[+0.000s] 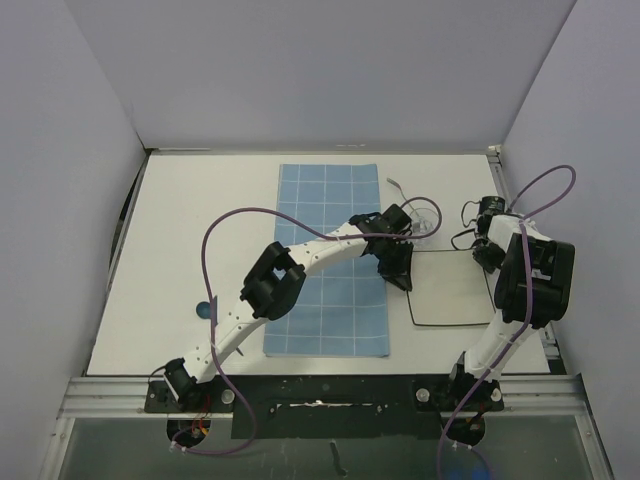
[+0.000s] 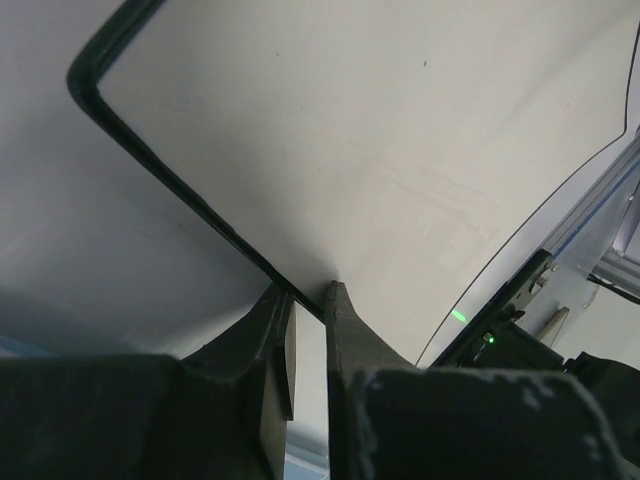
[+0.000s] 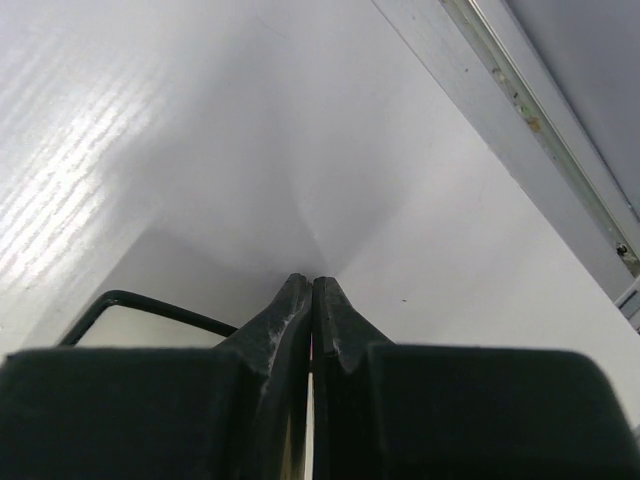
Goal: Set the dinner table for one person
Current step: Pick up the plate at the center of the board.
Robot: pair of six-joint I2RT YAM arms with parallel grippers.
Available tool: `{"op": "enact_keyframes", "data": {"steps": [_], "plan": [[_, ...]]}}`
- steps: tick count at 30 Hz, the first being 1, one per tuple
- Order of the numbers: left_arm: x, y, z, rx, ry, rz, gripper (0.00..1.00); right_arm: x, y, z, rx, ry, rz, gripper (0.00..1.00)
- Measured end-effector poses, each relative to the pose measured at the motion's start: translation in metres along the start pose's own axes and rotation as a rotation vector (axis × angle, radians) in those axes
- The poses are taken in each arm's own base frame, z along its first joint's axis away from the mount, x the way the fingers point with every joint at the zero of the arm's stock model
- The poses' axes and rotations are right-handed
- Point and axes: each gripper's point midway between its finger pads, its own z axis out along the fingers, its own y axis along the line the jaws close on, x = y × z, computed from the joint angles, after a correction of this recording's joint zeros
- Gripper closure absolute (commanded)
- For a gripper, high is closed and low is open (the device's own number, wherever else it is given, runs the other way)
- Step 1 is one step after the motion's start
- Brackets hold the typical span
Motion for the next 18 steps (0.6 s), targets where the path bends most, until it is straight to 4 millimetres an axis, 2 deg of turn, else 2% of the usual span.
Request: {"op": "enact_keyframes", "data": {"steps": [10,18], "plan": [[0.003,0.002,-0.001,-0.049,-0.006,0.008,1.00,-0.012,0.021,0.002,-0.092,-0.038,0.022,1.00],[0.009,0.004,-0.005,-0.107,-0.017,0.013,1.00,-0.019,0.040,-0.004,-0.220,-0.045,0.004,1.00]]}}
